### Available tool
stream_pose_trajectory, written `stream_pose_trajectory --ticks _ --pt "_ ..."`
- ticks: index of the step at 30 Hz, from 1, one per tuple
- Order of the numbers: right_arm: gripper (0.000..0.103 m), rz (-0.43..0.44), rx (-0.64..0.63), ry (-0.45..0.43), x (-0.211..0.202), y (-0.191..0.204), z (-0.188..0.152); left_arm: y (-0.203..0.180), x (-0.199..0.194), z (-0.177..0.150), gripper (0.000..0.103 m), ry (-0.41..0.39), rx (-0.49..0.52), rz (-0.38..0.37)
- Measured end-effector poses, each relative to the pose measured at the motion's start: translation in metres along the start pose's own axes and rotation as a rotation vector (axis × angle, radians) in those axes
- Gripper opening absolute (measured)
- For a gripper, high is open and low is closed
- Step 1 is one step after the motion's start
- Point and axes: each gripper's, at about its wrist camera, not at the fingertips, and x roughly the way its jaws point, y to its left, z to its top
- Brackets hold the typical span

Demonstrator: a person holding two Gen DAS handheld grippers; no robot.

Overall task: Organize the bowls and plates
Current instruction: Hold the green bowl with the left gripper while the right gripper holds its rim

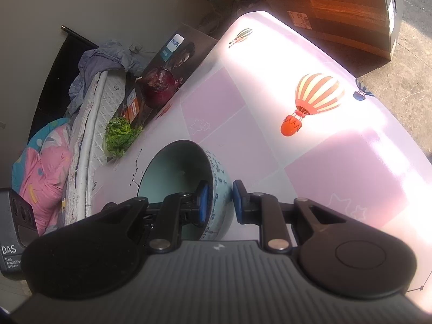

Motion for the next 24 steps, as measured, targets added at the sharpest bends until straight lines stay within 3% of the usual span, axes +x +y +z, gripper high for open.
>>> stream_pose_trajectory --ticks 10,16,24 --pt "0.018 -0.009 -0.014 -0.009 -0.006 0.006 -0.004 0.005 -0.008 -0.006 0.019 -0.003 -0.005 -0.009" --pt "0.017 -0.034 -0.005 0.013 0.009 -0.003 -0.007 0.013 0.004 -0.007 0.017 0.050 -0.027 -0.027" --pt "0.018 -0.007 0.023 0.050 0.022 -0.012 -0.007 0.014 0.008 -0.005 0.016 0.062 -0.023 -0.031"
